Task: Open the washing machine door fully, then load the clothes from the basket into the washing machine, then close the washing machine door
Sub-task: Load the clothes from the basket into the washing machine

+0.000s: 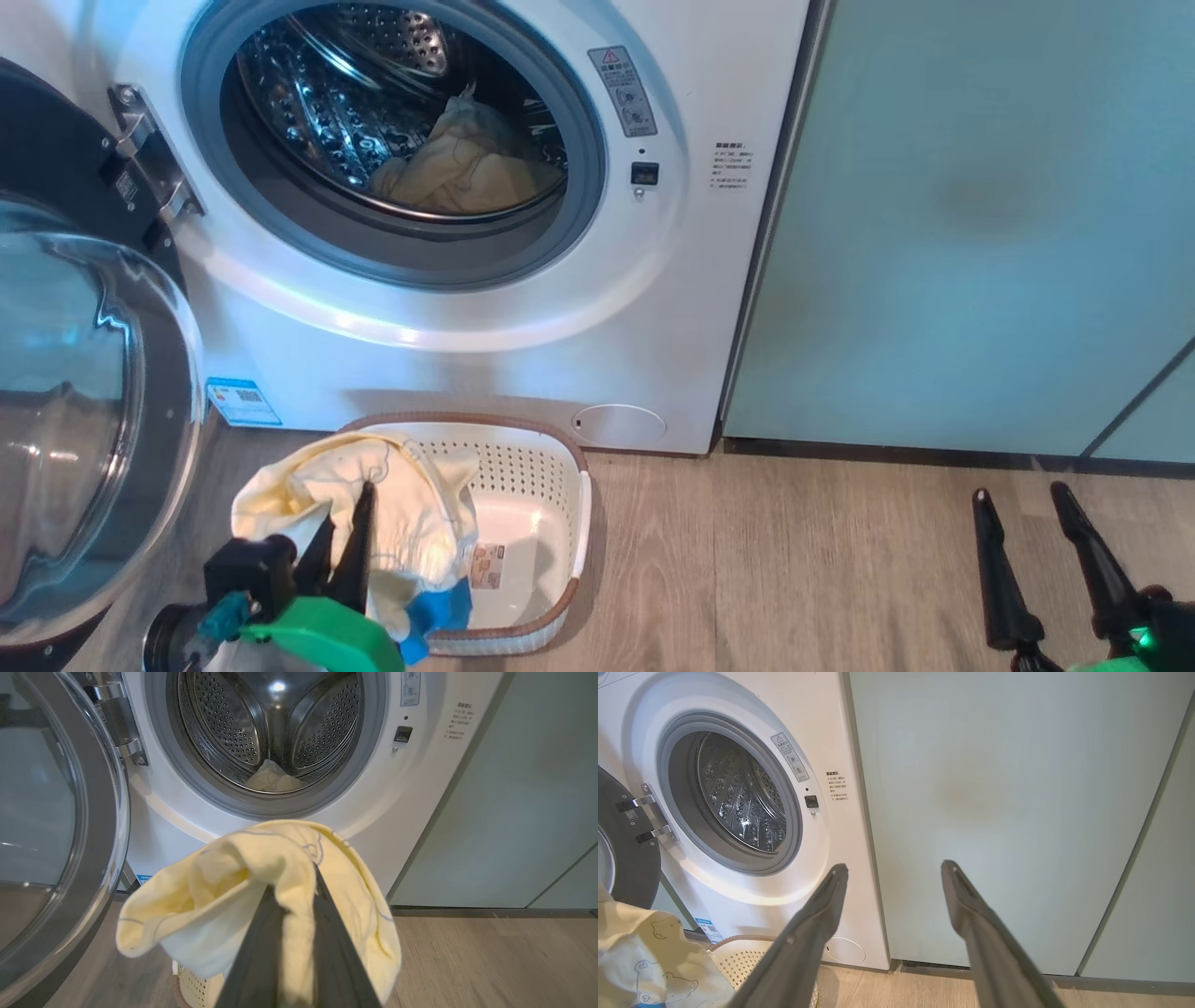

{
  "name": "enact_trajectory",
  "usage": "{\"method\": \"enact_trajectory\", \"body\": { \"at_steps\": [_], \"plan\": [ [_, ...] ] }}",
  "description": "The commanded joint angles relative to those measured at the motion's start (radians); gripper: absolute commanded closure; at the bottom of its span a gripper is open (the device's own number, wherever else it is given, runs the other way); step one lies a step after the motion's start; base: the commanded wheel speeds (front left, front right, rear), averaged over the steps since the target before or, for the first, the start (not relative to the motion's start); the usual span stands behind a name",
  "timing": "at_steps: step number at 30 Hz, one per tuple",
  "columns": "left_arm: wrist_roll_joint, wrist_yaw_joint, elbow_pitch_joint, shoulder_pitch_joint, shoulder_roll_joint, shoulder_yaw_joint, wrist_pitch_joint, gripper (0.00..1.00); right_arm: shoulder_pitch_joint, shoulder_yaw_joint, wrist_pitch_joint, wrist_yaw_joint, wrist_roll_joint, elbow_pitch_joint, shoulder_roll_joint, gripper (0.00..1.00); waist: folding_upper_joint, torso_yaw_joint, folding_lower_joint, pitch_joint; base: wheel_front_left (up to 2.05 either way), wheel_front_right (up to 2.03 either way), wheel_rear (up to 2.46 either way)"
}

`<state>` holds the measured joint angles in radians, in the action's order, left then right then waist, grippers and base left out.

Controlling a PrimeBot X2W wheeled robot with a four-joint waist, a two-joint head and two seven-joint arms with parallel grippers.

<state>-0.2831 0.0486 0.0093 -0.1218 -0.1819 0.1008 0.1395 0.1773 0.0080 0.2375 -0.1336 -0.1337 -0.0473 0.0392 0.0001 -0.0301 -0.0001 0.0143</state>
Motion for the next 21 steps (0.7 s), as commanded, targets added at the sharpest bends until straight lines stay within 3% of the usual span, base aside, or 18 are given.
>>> {"method": "enact_trajectory", "body": {
  "at_steps": [1,21],
  "plan": [
    [-0.005,0.006,-0.044,0.038,-0.022,-0.035,0.001,1.00,-0.025,0.025,0.000,0.003,-0.008,-0.036,0.011,0.00,-0.0001,-0.001,0.0001,-0.001,0.00,0.00,0.00],
    [-0.018,0.013,-0.039,0.055,-0.025,-0.022,0.004,1.00,-0.032,0.036,0.005,0.003,-0.016,-0.036,0.011,0.00,-0.0001,-0.013,0.0001,0.009,0.00,0.00,0.00]
  ]
}}
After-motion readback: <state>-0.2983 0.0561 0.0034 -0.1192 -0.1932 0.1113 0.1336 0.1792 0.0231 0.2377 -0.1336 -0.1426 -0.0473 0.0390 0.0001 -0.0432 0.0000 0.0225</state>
